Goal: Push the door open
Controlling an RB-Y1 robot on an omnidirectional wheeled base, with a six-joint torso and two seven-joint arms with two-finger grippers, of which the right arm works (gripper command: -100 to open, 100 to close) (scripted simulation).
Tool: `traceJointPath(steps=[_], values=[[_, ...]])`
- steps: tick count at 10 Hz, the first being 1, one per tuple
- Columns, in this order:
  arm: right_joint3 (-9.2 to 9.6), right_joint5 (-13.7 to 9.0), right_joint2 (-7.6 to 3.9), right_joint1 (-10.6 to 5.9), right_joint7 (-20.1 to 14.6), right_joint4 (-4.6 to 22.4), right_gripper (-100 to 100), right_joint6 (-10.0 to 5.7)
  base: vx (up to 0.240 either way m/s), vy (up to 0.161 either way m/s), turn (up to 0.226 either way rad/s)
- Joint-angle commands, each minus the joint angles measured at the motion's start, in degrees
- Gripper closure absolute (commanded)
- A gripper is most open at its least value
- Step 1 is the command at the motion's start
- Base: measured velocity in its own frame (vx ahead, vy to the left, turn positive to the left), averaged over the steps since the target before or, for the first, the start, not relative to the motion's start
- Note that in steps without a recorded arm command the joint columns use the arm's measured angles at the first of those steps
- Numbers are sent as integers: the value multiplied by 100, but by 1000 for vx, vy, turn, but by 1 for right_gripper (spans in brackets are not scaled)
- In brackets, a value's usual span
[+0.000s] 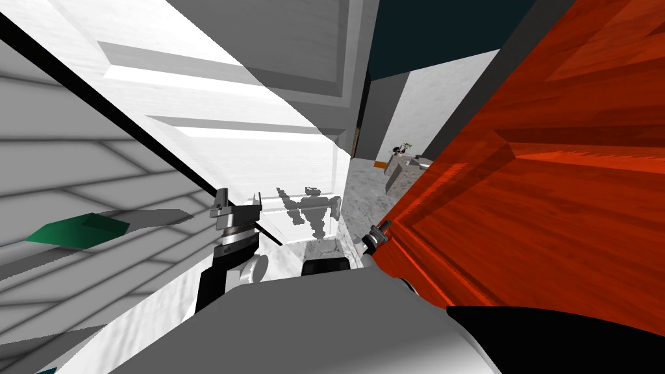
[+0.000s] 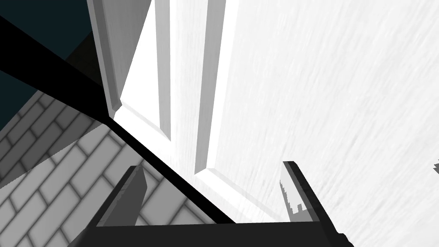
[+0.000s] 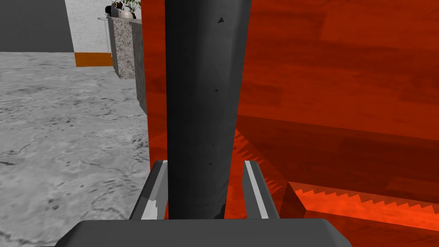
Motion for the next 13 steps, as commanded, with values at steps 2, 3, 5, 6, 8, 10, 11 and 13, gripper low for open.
traceJointPath(steps=[2, 3, 5, 6, 8, 10, 11, 13], values=[[-140, -59, -172, 152, 1, -20, 100, -107, -5, -23, -13], [-140, -59, -172, 152, 1, -20, 100, -107, 6, -12, 6], [-140, -59, -172, 152, 1, -20, 100, -107, -5, 4, -4], [-140, -59, -172, 152, 1, -20, 100, -107, 11, -1, -20], [-140, -59, -172, 152, 1, -20, 100, -107, 3, 5, 4], [-170, -178, -90, 67, 97, -175, 100, -47, 83, -69, 203], [-223, -230, -94, 60, 108, -159, 100, -106, 35, -70, 79], [-343, -349, -100, 44, 133, -123, 100, -241, 43, -91, 97]])
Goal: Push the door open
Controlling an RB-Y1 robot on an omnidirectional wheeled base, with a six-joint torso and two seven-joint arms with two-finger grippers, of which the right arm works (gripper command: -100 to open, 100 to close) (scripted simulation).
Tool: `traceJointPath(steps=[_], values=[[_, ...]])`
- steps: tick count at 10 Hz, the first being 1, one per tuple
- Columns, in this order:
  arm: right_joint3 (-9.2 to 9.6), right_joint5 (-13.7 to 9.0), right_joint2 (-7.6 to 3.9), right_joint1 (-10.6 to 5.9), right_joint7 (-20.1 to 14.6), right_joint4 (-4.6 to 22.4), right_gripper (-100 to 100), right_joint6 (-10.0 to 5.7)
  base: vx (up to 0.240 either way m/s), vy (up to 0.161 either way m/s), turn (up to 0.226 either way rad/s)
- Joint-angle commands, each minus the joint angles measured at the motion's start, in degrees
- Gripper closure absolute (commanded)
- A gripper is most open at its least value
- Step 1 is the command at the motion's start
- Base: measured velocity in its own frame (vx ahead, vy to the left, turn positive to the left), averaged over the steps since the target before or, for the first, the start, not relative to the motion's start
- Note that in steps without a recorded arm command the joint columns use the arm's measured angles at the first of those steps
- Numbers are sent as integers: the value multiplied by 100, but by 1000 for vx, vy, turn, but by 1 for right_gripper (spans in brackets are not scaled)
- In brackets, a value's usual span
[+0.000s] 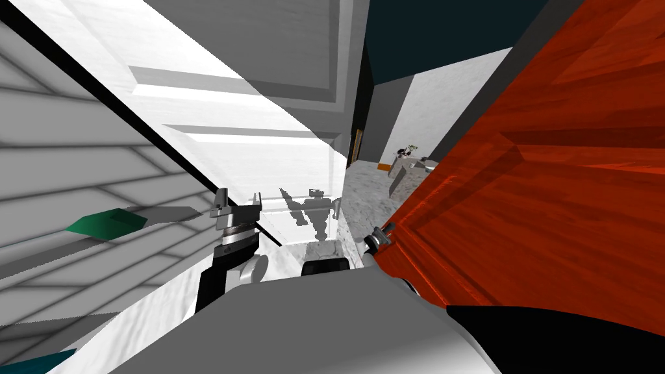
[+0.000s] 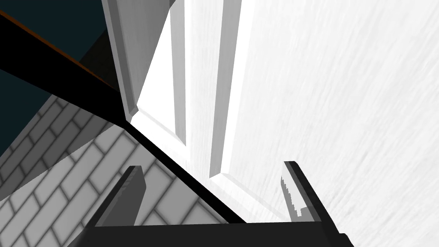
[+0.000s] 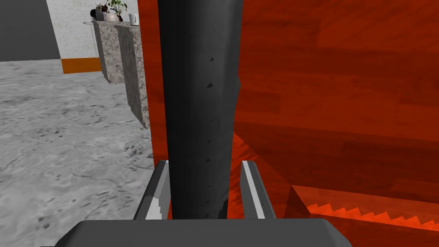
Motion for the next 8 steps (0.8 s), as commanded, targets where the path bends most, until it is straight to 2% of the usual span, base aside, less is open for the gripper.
traceJointPath(steps=[1, 8], values=[[-170, -129, -81, 67, 72, -90, 100, -158, 45, -91, 124], [-710, -663, -25, -7, 184, 73, 100, -762, 51, -102, 127]])
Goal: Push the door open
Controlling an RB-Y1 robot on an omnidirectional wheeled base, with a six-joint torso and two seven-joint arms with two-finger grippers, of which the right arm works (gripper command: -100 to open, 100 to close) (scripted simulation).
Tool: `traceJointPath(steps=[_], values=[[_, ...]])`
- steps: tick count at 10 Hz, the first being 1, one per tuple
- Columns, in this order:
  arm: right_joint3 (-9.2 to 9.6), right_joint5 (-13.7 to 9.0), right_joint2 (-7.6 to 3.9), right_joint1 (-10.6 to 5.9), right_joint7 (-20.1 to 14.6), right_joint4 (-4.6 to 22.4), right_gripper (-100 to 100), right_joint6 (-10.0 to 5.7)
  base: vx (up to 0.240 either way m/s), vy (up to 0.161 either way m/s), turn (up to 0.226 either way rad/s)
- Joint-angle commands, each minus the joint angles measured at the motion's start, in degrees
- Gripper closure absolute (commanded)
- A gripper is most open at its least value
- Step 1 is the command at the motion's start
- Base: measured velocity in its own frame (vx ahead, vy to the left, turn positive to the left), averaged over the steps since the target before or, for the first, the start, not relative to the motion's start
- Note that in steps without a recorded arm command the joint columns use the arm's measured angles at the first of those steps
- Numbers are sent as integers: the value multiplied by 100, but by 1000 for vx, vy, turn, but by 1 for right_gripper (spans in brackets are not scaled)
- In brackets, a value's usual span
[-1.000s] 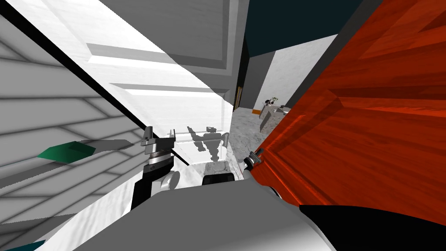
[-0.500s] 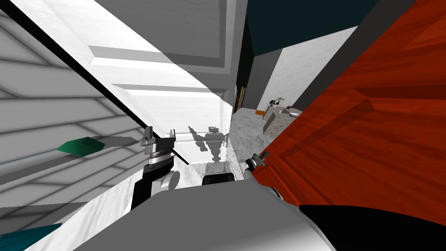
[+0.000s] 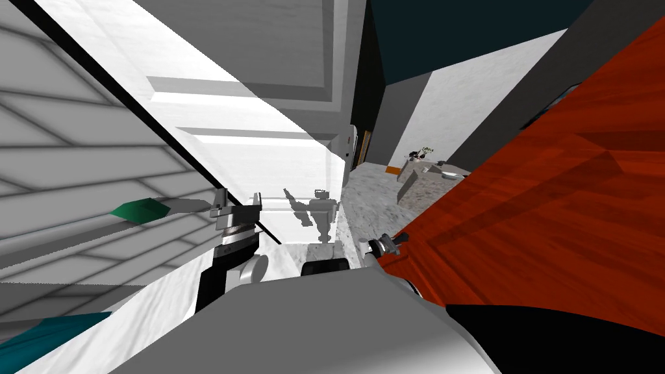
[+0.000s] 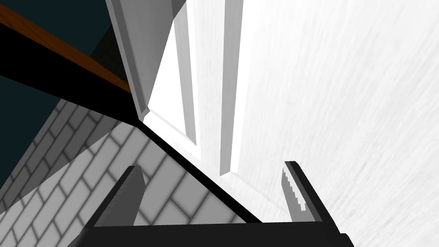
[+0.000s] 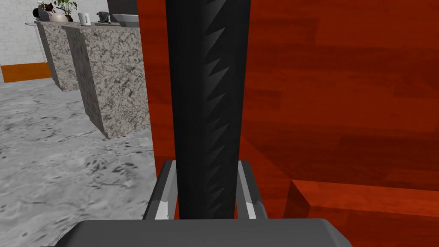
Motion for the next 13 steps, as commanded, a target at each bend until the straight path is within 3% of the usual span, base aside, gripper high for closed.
traceJointPath(steps=[1, 2, 4, 9, 11, 12, 13], values=[[-81, -59, 12, 105, 125, -224, 100, -83, 30, -73, 42], [-81, -59, 12, 105, 125, -224, 100, -83, 10, -25, -4], [-311, -287, 69, 74, 173, -155, 100, -340, 29, -93, 195], [-516, -489, 137, 46, 216, -93, 100, -568, 29, -77, 73], [-712, -683, 225, 19, 256, -33, 100, -787, 30, -101, 146], [-655, -629, 193, -5, 223, 26, 100, -721, 9, -47, 34], [-803, -793, 51, -22, 214, 65, 100, -894, -21, -140, 85]])
